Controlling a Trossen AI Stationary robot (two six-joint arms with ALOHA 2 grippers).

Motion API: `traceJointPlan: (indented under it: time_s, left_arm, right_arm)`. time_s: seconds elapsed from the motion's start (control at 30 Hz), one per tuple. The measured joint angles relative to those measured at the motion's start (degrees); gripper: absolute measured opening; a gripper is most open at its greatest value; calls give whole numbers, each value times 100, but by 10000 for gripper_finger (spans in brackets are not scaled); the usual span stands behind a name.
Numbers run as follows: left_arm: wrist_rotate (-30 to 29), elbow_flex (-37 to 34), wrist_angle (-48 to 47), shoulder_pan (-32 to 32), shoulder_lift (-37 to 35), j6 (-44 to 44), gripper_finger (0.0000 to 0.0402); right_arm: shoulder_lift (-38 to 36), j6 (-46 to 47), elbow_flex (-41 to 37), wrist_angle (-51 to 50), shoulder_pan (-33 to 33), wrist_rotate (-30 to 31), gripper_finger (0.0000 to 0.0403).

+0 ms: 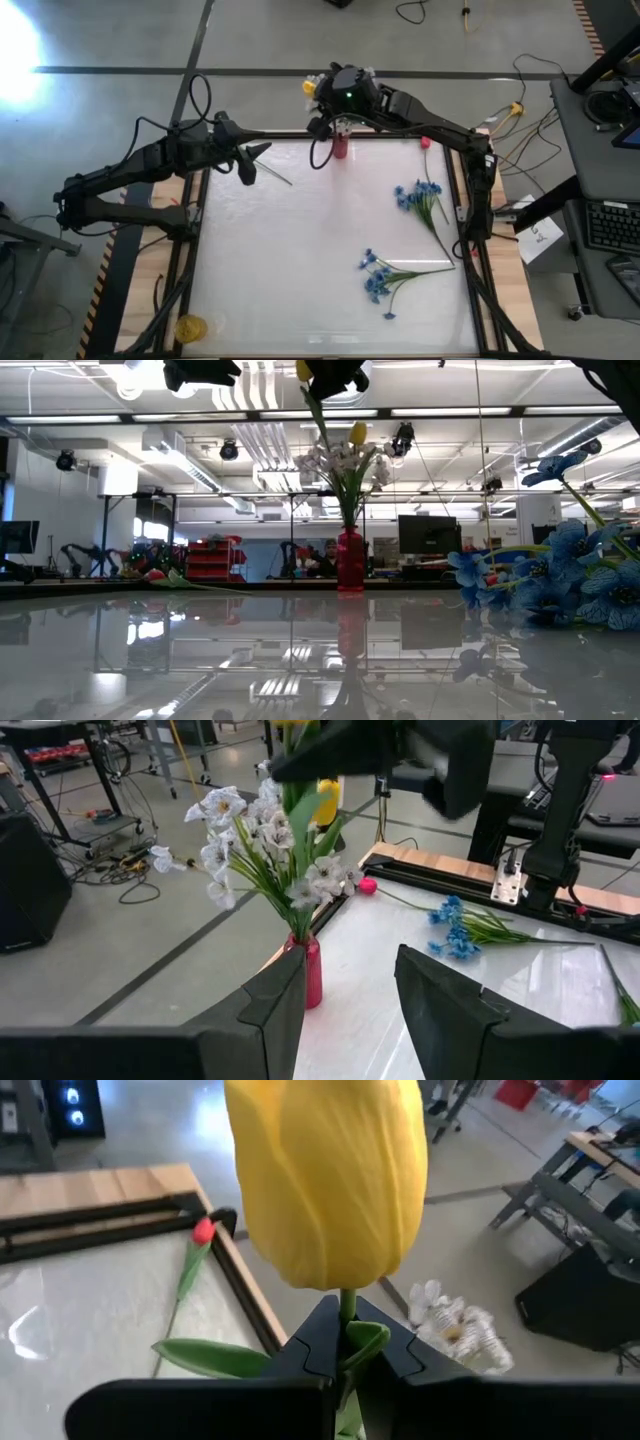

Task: Sort flowers into vase by color
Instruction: Put the yellow flower into the red vase

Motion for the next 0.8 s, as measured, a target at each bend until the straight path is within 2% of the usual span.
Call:
traceJointPlan:
  time_s: [0.23, 0.47, 0.63, 0.8]
  left_arm:
    - [-49, 0, 0, 0, 0, 1, 143]
    - [-131, 0, 0, 2, -12, -1, 143]
    - [-129, 0, 0, 2, -9, -1, 143]
    - [-129, 1, 1, 2, -9, -1, 143]
  right_arm:
    - [-299, 210, 312, 25, 13, -6, 12]
    - [-958, 181, 282, -408, 13, -366, 12]
    - [-1488, 172, -258, -540, 13, -364, 12]
    - [-2147, 279, -1297, 248, 13, -583, 12]
